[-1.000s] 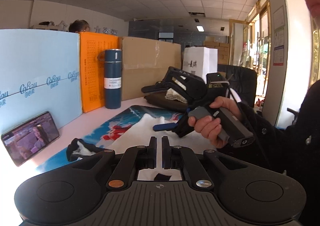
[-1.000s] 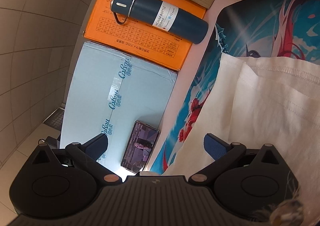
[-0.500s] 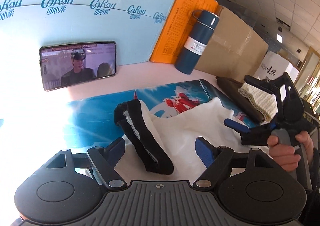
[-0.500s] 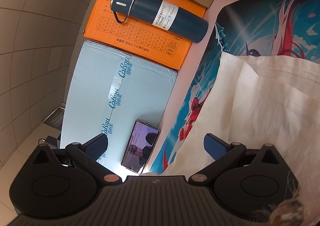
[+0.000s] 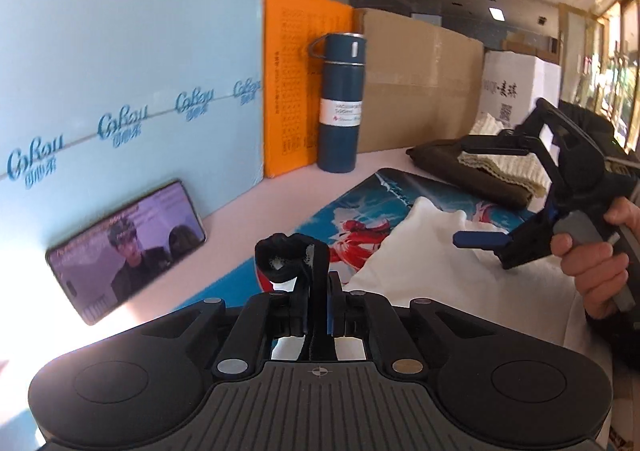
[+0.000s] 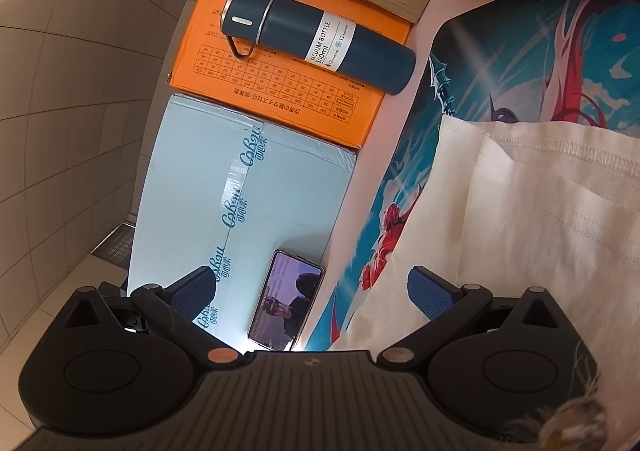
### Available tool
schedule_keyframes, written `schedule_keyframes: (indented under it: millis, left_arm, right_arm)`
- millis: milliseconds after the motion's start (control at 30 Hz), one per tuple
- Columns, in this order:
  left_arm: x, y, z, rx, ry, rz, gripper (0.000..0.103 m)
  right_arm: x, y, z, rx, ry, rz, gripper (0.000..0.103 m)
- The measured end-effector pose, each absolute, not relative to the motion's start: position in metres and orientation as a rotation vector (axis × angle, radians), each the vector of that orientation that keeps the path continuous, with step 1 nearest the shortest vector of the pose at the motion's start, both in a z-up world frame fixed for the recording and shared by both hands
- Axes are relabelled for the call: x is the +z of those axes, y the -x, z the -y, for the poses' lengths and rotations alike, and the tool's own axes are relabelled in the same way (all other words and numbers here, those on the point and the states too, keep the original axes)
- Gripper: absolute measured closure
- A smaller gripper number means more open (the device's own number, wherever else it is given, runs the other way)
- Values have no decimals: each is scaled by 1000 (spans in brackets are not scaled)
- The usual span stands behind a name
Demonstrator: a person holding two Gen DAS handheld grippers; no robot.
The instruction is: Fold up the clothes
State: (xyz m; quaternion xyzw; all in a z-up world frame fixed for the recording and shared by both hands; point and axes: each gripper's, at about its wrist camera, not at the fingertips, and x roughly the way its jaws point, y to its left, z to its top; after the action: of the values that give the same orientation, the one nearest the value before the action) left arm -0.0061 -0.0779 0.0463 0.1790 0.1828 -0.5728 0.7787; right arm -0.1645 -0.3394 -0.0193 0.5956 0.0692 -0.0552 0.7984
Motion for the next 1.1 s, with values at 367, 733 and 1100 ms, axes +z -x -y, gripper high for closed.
schedule_keyframes:
  millis: [367,733,1100]
  left_arm:
    - [70,108,57,-1439,-620,-171,98]
    - [40,134,49,-1607,-809,-247,98]
    - [43,111,40,-1545,-800,-240,98]
  right_arm:
    - [-17,166,353,-105,-1263,-197,0]
    - [-20,191,374,-251,-1276,-127,0]
    - [-22,192,378,-457,-1139,-214,94]
